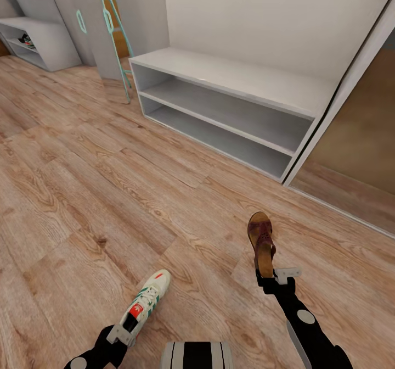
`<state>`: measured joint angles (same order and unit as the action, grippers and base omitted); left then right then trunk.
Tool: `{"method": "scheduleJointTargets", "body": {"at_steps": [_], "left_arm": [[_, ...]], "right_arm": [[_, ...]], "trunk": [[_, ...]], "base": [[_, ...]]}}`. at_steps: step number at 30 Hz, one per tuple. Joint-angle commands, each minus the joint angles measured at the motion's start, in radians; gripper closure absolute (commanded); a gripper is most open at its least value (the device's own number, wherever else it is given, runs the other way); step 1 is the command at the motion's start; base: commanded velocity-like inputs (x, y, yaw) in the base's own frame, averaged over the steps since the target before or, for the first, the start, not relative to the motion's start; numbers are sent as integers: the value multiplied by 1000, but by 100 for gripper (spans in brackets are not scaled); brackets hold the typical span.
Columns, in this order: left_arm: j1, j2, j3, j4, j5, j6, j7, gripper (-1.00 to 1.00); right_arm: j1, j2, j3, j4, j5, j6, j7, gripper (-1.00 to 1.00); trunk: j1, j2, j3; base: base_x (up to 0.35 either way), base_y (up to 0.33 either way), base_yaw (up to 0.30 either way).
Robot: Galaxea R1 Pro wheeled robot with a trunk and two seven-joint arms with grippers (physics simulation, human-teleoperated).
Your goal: Pick up the two gym shoes and the two sandals from the corridor floor and place them onto the hallstand (shoe rack) in the corridor, making sure they are on the rack and not on the floor. Arrange them so the two gym shoes are next to each other and the two sandals are next to each other.
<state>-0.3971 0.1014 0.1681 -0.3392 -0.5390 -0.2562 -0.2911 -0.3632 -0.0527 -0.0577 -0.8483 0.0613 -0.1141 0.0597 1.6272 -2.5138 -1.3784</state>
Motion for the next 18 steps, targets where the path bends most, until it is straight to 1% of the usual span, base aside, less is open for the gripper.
{"method": "scheduleJointTargets", "body": {"at_steps": [1,18], "left_arm": [[0,-1,10,-1,-9,-4,-5,100],[0,-5,12,-6,-4,-5,-5,100]], "right_arm": [[0,1,-4,0,3,-3,6,100],[0,1,-4,0,3,-3,6,100]], "trunk": [[0,0,-1],[0,0,-1]], "base": [[0,0,0],[0,0,0]]}}
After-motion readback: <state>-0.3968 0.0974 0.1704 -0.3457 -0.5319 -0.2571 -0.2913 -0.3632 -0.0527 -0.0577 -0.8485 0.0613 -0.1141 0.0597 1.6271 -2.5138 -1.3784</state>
